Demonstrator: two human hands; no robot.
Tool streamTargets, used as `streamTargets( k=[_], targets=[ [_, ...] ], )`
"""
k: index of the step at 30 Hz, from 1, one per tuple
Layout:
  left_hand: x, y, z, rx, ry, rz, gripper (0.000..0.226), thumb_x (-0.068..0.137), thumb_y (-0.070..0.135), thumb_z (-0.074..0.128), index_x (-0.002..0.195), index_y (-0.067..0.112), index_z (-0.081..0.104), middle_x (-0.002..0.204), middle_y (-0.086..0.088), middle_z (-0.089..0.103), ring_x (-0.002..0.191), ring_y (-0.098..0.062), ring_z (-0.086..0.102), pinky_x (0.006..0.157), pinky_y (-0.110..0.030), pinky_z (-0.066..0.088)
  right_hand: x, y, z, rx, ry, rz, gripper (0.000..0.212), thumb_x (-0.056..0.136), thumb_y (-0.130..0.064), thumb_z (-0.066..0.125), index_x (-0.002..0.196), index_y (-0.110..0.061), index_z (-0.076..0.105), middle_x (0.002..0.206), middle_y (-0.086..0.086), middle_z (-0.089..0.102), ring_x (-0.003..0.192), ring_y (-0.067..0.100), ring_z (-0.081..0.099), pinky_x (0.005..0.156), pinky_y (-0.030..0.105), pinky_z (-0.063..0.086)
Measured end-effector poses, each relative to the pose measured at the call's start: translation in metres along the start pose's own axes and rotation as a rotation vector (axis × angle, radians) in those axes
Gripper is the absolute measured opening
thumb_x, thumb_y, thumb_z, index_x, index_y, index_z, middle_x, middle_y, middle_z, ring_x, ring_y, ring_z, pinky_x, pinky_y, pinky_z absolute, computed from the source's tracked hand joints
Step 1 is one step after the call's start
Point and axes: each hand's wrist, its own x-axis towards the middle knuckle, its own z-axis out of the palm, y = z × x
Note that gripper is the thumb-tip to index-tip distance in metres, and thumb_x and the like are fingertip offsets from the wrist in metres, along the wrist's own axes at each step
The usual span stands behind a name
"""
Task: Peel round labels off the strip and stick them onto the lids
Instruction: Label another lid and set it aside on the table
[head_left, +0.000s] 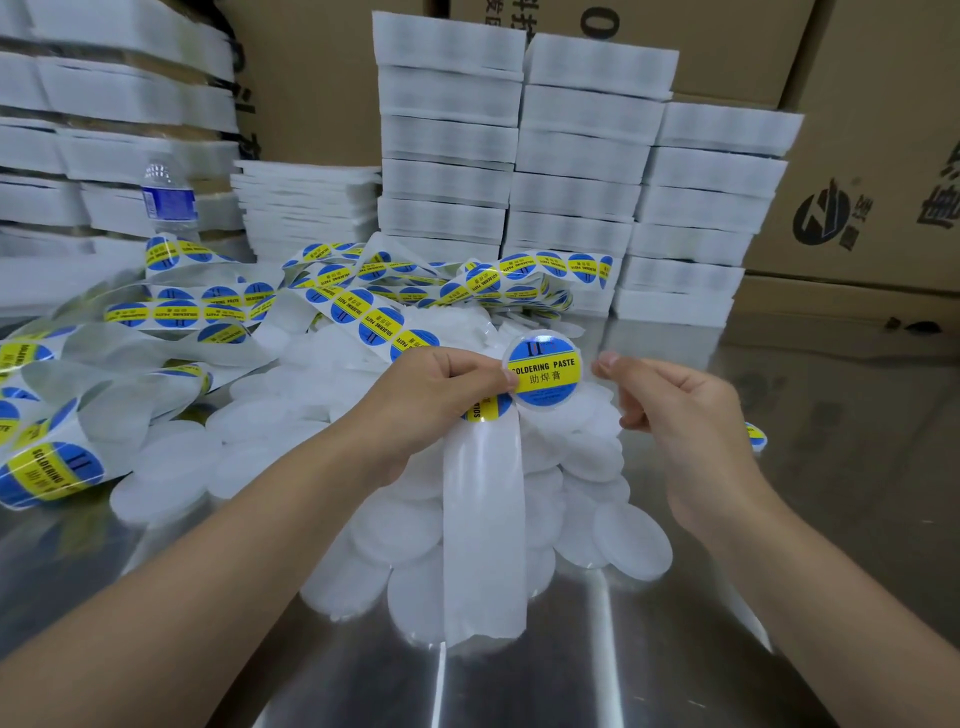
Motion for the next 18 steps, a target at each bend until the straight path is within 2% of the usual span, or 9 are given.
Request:
streamTargets(
  k=[3,5,9,12,13,15,18],
  targets=[
    [0.0,0.001,-0.001,-0.005,-0.007,0.001,0.034,0.087,0.02,0.063,0.056,0.03,0.075,0.056,0.013,0.066,0.049,0.005,0.054,0.046,-0.004,0.037,0.005,-0.001,-0.004,0.038,0.022,0.01,0.023,0.082,-0.026,0.065,0.061,-0.025,0.074,0.049,-0.012,0.048,0.048,0.006,0.04,0.058,0.022,0.04],
    [0.0,0.001,-0.001,-0.019,-0.047,-0.008,0.034,0.087,0.019,0.063,0.058,0.03,0.075,0.058,0.012,0.068,0.05,0.005,0.057,0.047,-0.005,0.039,0.005,-0.001,-0.002,0.044,-0.016,0.0,0.03,0.089,-0.025,0.058,0.064,-0.023,0.074,0.051,-0.01,0.053,0.049,0.006,0.044,0.053,0.018,0.042],
    [-0.002,-0.001,0.003,-0.016,-0.132,-0.026,0.034,0.088,0.018,0.063,0.059,0.031,0.076,0.058,0.013,0.068,0.049,0.006,0.056,0.045,-0.005,0.037,-0.001,0.002,0.007,-0.015,-0.12,-0.05,0.038,0.094,-0.038,0.048,0.068,-0.021,0.069,0.053,-0.005,0.058,0.048,0.006,0.05,0.05,0.016,0.043],
    [-0.002,-0.002,0.004,-0.029,-0.164,-0.029,0.013,0.079,0.03,0.069,0.069,0.028,0.078,0.07,0.01,0.071,0.064,-0.001,0.06,0.058,-0.011,0.043,-0.008,0.005,0.009,-0.08,-0.262,-0.138,0.036,0.089,-0.052,0.047,0.079,-0.022,0.065,0.059,-0.006,0.063,0.05,0.005,0.056,0.049,0.013,0.043],
    [-0.002,-0.002,0.004,-0.035,-0.174,-0.02,0.012,0.072,0.037,0.071,0.073,0.027,0.078,0.074,0.008,0.071,0.07,-0.005,0.06,0.065,-0.016,0.043,-0.009,0.006,0.009,-0.106,-0.301,-0.161,0.033,0.086,-0.056,0.049,0.085,-0.025,0.062,0.065,-0.008,0.066,0.053,0.005,0.058,0.05,0.014,0.043],
    [-0.002,-0.004,0.004,-0.063,-0.187,0.002,0.03,0.06,0.045,0.07,0.078,0.023,0.079,0.079,0.003,0.072,0.076,-0.011,0.059,0.073,-0.025,0.042,-0.012,0.008,0.008,-0.154,-0.326,-0.178,0.033,0.078,-0.062,0.053,0.089,-0.031,0.058,0.074,-0.009,0.068,0.058,0.006,0.062,0.054,0.023,0.047],
    [-0.005,-0.007,0.006,-0.072,-0.258,0.035,0.036,0.064,0.04,0.07,0.087,0.014,0.078,0.092,-0.006,0.076,0.082,-0.01,0.066,0.077,-0.022,0.051,-0.013,0.011,0.008,-0.261,-0.281,-0.206,0.043,0.069,-0.073,0.056,0.086,-0.033,0.054,0.075,-0.008,0.068,0.063,0.01,0.063,0.06,0.037,0.051]
  ],
)
